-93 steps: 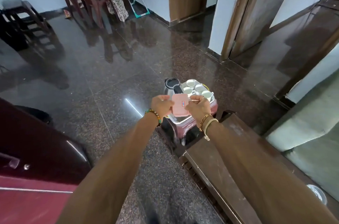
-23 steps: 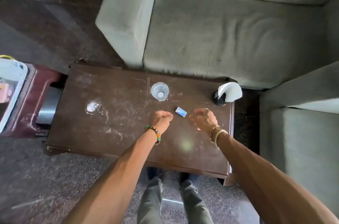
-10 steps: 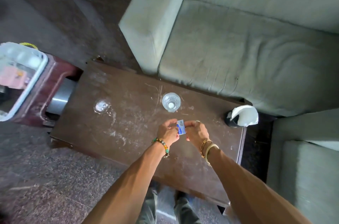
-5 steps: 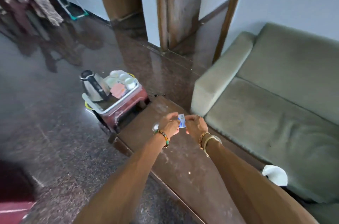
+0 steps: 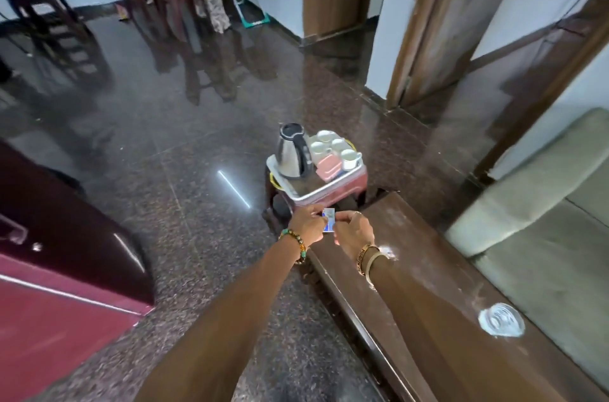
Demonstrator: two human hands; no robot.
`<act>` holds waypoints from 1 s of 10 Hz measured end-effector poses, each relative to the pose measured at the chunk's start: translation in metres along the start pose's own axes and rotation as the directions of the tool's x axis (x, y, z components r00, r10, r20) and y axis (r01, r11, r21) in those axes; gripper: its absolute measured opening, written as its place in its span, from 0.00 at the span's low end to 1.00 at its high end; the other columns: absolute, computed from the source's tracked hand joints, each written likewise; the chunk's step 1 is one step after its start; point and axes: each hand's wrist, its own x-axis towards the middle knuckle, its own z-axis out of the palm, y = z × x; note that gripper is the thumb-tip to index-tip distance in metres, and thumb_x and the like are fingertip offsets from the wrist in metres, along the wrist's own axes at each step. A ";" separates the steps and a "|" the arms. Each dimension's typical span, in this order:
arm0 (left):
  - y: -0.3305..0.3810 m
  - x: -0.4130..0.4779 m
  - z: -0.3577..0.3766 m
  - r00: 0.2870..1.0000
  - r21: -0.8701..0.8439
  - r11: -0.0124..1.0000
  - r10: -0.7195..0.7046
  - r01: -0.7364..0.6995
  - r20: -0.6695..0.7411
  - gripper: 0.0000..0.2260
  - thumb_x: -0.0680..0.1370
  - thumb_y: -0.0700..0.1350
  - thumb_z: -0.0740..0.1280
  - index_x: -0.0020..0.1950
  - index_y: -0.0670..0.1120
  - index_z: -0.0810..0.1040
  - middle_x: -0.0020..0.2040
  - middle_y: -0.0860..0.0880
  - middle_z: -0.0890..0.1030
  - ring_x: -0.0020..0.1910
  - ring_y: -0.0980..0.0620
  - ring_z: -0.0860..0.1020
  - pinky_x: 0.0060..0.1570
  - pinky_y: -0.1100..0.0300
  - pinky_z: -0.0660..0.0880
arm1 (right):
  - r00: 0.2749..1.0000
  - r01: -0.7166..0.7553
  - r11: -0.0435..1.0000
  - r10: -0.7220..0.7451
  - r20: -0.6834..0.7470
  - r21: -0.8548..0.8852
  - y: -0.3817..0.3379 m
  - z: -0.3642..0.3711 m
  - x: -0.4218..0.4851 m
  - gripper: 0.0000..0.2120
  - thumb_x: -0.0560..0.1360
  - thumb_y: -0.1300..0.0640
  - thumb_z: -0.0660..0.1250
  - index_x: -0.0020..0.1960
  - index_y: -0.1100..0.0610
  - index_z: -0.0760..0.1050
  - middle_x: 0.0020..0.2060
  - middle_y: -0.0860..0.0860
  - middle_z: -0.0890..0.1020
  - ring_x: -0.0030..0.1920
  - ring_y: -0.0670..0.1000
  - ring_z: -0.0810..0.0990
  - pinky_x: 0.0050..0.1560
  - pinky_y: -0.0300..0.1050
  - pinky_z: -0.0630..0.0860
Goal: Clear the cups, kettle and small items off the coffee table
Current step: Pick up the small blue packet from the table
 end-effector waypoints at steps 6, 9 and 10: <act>0.038 0.153 -0.111 0.998 0.273 0.961 -0.018 0.035 -0.062 0.17 0.80 0.40 0.61 0.69 0.41 0.71 0.67 0.44 0.74 0.68 0.47 0.72 0.67 0.54 0.69 | 0.997 0.046 0.999 -0.047 0.064 0.020 -0.099 0.100 0.153 0.12 0.71 0.64 0.65 0.50 0.60 0.85 0.36 0.52 0.82 0.40 0.53 0.80 0.46 0.49 0.80; 0.100 0.229 -0.095 0.998 0.019 0.998 -0.055 0.055 0.014 0.18 0.77 0.34 0.63 0.67 0.37 0.71 0.62 0.35 0.77 0.43 0.48 0.77 0.55 0.47 0.78 | 0.999 -0.031 0.995 0.032 -0.003 0.092 -0.136 0.073 0.228 0.13 0.70 0.64 0.64 0.51 0.58 0.83 0.41 0.55 0.84 0.44 0.57 0.81 0.53 0.53 0.80; 0.104 0.260 -0.091 0.997 0.036 0.999 -0.038 0.036 0.067 0.18 0.77 0.33 0.63 0.66 0.38 0.73 0.59 0.36 0.79 0.41 0.47 0.77 0.50 0.51 0.79 | 0.996 -0.048 0.993 0.055 -0.063 0.107 -0.138 0.072 0.247 0.11 0.70 0.65 0.63 0.48 0.59 0.83 0.44 0.59 0.85 0.47 0.59 0.82 0.51 0.50 0.81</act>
